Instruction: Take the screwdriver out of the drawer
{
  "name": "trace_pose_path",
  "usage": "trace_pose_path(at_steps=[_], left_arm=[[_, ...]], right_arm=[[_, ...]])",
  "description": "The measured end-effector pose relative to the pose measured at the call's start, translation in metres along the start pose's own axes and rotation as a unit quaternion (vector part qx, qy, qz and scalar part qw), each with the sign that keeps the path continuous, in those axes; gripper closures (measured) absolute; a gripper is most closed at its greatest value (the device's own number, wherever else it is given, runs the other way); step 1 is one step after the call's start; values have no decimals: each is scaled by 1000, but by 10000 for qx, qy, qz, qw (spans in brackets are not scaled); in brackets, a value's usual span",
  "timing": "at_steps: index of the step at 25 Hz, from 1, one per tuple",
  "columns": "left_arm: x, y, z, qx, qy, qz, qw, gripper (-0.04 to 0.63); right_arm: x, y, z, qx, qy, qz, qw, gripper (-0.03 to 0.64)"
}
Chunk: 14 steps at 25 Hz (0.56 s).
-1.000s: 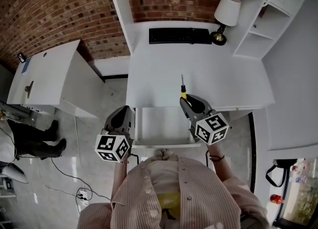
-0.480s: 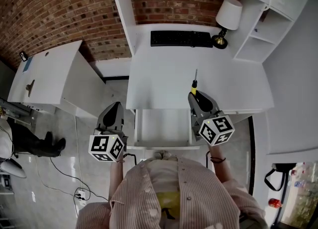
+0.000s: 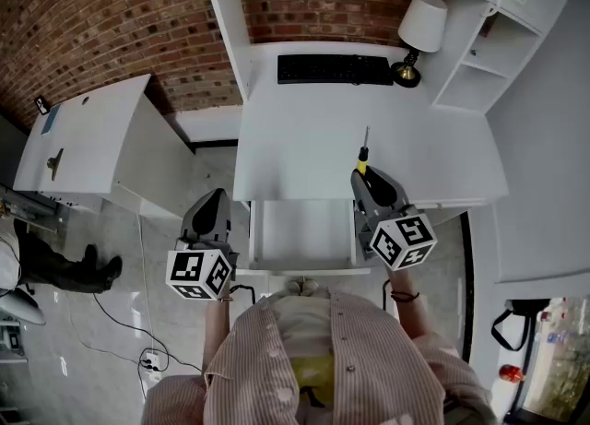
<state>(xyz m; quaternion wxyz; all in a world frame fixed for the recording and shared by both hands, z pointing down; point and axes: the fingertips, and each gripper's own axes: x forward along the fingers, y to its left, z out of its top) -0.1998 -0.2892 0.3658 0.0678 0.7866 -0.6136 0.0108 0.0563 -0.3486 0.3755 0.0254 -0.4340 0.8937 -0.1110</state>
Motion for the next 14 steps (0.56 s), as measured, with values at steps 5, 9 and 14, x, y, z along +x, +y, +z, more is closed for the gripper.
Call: trace_pose_path(at_steps=[5,9,14], left_arm=[[0,-4,-3,51,44,-41,10000,597],[0,-3,-3,32,40,-34,10000,597],[0,-1,-3,-4,63,-47,10000,597]], right_arm=[[-2,-1,-1,-27,-17,-16,10000,535],[-2,0,0,-47,-17,-14,10000,536],[-1,2,0,-67,-12,-8,10000,535]])
